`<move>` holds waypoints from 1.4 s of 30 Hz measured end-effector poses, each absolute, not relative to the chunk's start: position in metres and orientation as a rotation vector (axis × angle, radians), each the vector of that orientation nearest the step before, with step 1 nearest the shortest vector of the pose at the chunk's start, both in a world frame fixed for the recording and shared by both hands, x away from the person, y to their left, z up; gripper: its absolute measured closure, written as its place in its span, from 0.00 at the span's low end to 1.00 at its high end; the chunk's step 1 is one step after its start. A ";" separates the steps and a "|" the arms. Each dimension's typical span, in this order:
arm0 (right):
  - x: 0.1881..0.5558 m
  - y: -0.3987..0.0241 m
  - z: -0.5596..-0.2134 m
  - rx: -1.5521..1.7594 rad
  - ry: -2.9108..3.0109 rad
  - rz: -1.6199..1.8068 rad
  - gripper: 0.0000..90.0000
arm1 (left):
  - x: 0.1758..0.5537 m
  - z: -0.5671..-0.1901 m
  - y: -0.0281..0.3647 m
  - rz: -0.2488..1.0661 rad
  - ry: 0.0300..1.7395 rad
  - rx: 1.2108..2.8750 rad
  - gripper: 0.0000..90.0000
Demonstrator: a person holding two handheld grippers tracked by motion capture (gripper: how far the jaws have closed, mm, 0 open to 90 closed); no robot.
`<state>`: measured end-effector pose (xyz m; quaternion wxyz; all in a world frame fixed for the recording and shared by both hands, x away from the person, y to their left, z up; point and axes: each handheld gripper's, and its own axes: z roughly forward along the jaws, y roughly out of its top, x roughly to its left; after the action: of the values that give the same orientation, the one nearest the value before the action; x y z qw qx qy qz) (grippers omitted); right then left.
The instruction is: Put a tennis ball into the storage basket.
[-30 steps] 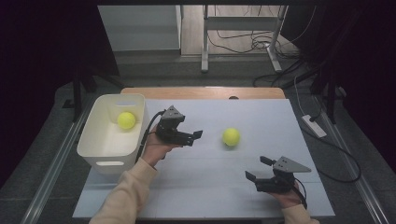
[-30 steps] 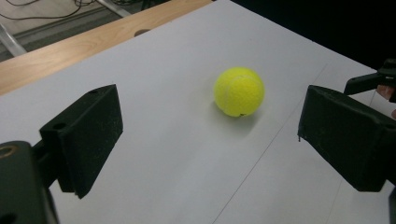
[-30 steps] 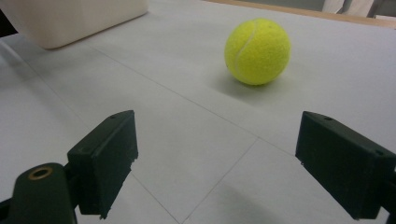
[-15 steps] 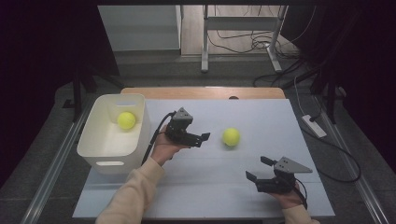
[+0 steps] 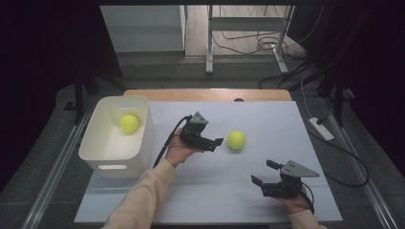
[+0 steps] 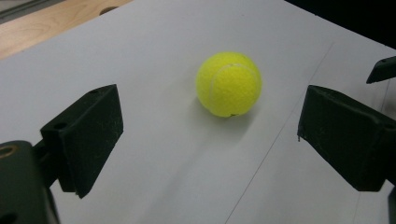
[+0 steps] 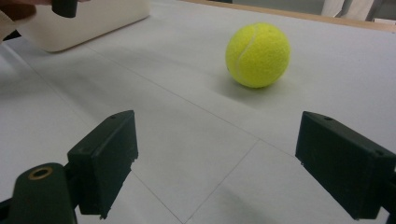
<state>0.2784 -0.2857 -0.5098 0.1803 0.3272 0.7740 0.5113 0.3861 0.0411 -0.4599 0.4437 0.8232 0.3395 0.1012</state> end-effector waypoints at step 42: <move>0.278 -0.287 -0.508 0.950 2.168 1.466 0.14 | 0.415 -0.485 -0.002 0.207 0.821 2.094 0.09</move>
<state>0.2785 -0.2867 -0.5079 0.1775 0.3358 0.7662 0.5182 0.4152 -0.0020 -0.4850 0.4273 0.8382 0.3285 0.0829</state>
